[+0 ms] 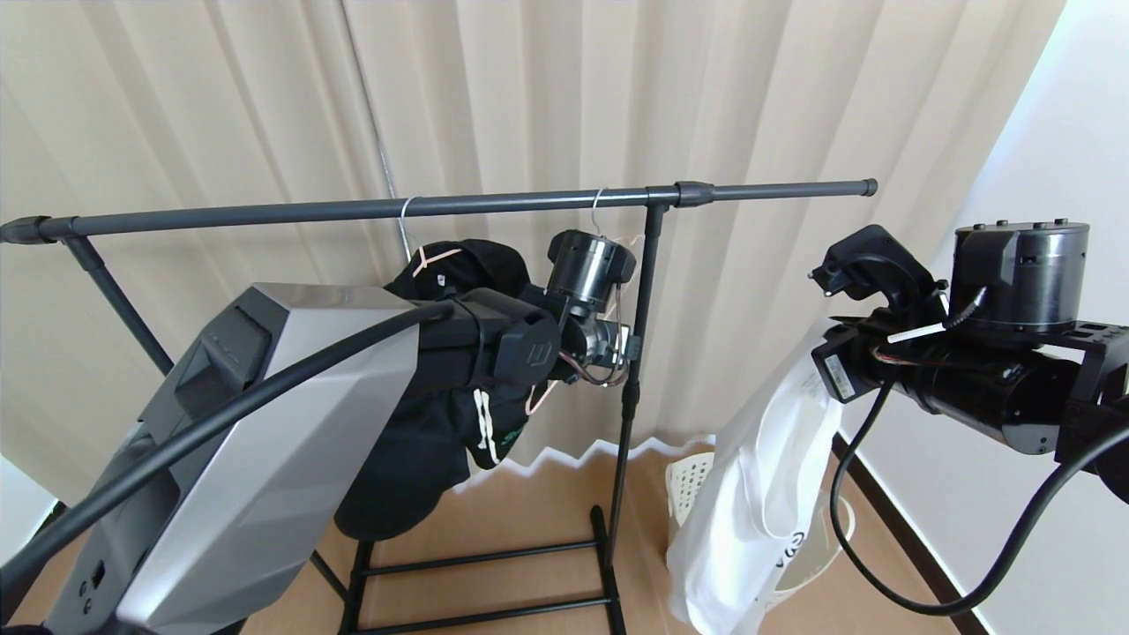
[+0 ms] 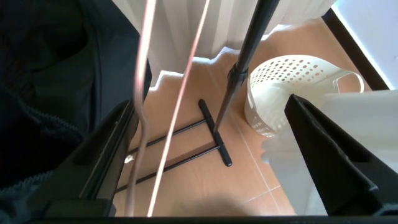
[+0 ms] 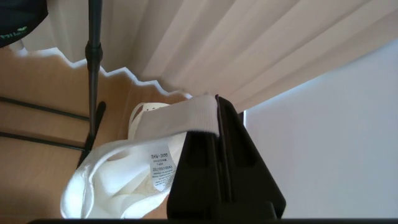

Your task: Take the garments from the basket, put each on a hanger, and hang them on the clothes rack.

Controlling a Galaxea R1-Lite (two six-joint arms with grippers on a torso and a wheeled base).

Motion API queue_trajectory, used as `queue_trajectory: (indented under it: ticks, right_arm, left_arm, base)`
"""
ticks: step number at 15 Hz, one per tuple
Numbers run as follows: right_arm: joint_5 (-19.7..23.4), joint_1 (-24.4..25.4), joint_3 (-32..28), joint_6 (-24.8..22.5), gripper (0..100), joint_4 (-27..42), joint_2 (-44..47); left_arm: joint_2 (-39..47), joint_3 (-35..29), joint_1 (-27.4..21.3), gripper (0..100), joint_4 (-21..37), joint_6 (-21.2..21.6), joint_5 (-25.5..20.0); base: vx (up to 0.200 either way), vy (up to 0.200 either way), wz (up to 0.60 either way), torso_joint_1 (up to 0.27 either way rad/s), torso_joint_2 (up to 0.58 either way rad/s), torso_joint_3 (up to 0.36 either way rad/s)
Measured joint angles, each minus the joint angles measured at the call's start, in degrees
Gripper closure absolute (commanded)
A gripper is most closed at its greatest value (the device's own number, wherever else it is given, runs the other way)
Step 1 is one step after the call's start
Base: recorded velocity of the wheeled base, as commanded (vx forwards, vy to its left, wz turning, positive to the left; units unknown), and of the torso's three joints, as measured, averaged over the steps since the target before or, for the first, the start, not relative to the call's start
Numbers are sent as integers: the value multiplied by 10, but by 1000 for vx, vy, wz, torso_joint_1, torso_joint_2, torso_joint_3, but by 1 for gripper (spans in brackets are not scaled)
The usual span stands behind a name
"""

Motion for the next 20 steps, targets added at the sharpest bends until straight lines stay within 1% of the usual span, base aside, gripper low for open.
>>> queue_trajectory:
  ticks: [1, 2, 8, 13, 20]
  right_arm:
    - [0, 0, 0, 0, 100, 0, 0]
    - [0, 0, 0, 0, 100, 0, 0]
    - [0, 1, 1, 0, 100, 0, 0]
    - [0, 1, 1, 0, 100, 0, 0]
    - [0, 1, 0, 0, 100, 0, 0]
  left_arm:
    - [0, 0, 0, 0, 0, 0, 0]
    - [1, 0, 0, 100, 0, 0, 0]
    - [1, 0, 1, 100, 0, -2, 3]
    - [-2, 0, 9, 100, 0, -8, 17]
    - [-30, 0, 8, 100, -8, -19, 30]
  base:
    - [0, 0, 0, 0, 0, 0]
    - [0, 0, 0, 0, 0, 0]
    - [0, 0, 0, 0, 0, 0]
    - [0, 0, 0, 0, 0, 0]
    - [0, 0, 0, 0, 0, 0]
